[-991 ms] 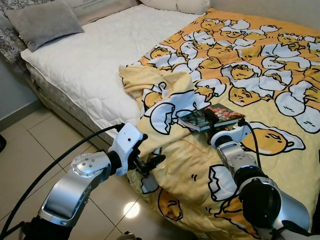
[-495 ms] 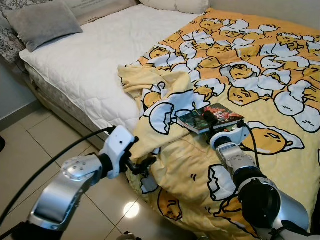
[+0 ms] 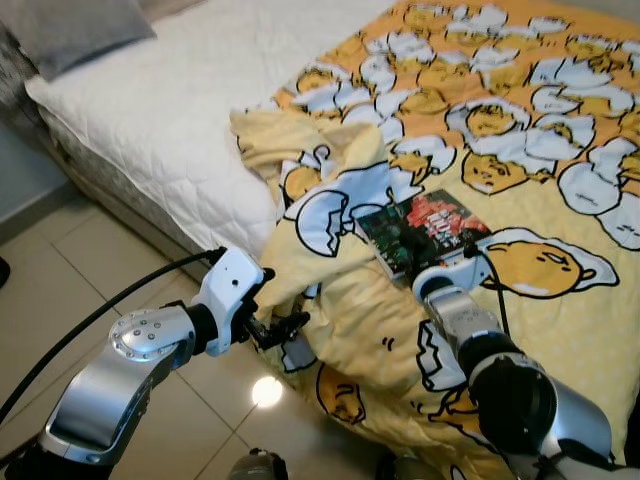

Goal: Clean up the room

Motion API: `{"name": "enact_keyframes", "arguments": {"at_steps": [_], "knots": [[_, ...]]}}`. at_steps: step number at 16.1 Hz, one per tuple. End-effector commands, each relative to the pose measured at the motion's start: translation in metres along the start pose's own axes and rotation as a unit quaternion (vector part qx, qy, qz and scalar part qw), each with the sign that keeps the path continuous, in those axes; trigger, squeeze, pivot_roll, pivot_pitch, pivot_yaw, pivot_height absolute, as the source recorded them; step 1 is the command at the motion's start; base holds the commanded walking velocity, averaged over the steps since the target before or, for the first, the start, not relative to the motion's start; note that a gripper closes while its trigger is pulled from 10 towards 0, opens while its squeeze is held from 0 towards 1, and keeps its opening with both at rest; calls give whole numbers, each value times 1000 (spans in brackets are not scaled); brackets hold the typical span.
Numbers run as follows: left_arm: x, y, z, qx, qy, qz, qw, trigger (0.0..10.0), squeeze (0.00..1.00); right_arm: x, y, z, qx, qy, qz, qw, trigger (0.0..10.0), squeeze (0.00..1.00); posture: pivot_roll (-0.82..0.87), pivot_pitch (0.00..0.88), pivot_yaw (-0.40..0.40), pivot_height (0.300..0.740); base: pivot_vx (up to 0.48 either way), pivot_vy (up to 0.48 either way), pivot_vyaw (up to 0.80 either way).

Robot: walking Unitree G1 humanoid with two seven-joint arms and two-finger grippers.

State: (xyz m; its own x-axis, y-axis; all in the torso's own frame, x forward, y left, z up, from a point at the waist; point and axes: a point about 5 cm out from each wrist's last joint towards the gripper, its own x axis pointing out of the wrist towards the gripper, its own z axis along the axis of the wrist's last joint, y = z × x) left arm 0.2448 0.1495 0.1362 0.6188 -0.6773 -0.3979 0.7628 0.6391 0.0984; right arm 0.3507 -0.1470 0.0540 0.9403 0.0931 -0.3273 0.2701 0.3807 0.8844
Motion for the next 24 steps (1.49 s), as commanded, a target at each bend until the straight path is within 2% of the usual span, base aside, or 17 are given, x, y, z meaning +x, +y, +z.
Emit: {"name": "enact_keyframes", "arguments": {"at_steps": [1,2,3,4,6,13,24], "knots": [[-3,0,6,16,-3,-1,1000,10000,1000,2,7,-3,5,1,5,1000,10000,0,151,172,59,740,0,0,0],[-4,0,7,14,-5,4,1000,10000,1000,3,8,-3,5,0,8,1000,10000,0,154,168,59,740,0,0,0],[-5,0,6,13,-6,6,1000,10000,1000,4,13,-2,11,-7,20,1000,1176,0,154,169,59,740,0,0,0],[-5,-1,6,12,-6,6,1000,10000,1000,4,16,-1,18,-13,29,999,0,0,152,170,60,740,0,0,0],[-3,-2,5,11,-7,5,1000,10000,1000,5,21,2,32,-24,51,998,0,0,144,161,55,740,0,0,0],[-1,-1,5,12,-4,10,1000,10000,1000,3,9,2,34,-24,13,999,0,0,149,161,46,740,0,0,0],[3,3,7,19,-5,12,1000,10000,1000,3,11,1,22,-18,10,1000,0,0,152,124,46,740,0,0,0]]}}
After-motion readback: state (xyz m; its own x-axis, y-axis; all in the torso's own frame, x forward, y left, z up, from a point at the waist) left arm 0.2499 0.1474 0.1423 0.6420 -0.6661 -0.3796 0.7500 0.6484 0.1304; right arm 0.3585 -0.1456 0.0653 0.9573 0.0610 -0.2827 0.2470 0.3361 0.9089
